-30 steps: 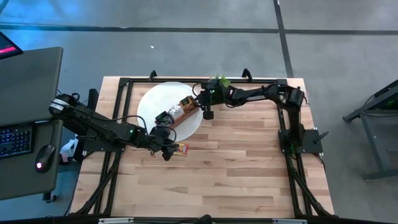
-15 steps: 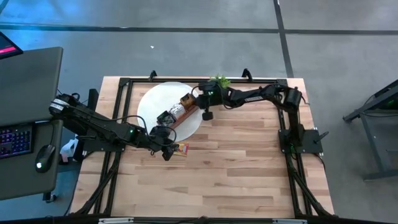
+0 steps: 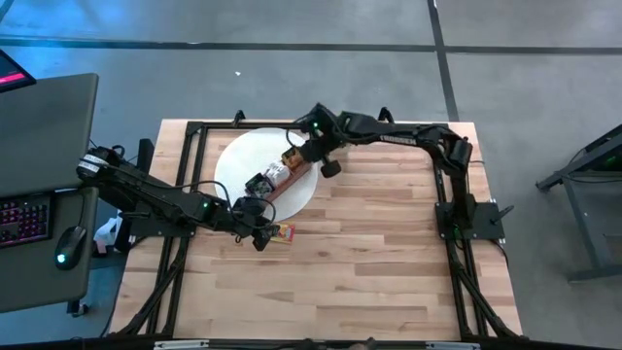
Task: Pick & Place Tea
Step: Put the orange tea bag into the right section of the wooden organizer
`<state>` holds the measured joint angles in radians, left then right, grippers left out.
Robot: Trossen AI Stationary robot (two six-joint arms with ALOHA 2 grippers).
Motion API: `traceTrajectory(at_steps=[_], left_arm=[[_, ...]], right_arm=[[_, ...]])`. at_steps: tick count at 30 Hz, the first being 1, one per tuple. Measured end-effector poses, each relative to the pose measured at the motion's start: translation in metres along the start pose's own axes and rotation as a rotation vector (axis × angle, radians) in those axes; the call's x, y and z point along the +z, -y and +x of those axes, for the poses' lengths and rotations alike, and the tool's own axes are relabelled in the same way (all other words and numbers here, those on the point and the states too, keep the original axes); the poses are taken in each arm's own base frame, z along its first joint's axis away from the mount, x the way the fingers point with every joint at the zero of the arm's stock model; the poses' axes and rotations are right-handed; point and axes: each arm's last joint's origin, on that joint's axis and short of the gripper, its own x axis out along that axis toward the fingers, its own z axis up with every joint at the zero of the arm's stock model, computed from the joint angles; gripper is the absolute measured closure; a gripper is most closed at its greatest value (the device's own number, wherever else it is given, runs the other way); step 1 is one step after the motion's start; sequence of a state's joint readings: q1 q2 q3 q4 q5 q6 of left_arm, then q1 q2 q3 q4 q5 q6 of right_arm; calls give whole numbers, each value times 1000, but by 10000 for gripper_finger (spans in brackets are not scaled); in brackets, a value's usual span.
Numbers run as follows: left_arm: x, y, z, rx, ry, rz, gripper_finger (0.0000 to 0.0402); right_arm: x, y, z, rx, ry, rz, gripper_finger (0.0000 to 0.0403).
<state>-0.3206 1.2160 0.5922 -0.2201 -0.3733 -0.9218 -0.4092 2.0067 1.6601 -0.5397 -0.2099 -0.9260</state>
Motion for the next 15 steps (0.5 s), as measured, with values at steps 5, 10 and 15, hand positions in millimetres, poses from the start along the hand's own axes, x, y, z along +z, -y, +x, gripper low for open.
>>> traceTrajectory(at_steps=[5,10,15], left_arm=[[0,0,0,0,0,0,273],[0,0,0,0,0,0,273],[0,0,0,2,4,-1,273]], right_arm=[[-11,6,0,-5,-2,-9,400],[-24,3,18,35,-14,-53,401],[-31,0,41,28,-43,-142,401]])
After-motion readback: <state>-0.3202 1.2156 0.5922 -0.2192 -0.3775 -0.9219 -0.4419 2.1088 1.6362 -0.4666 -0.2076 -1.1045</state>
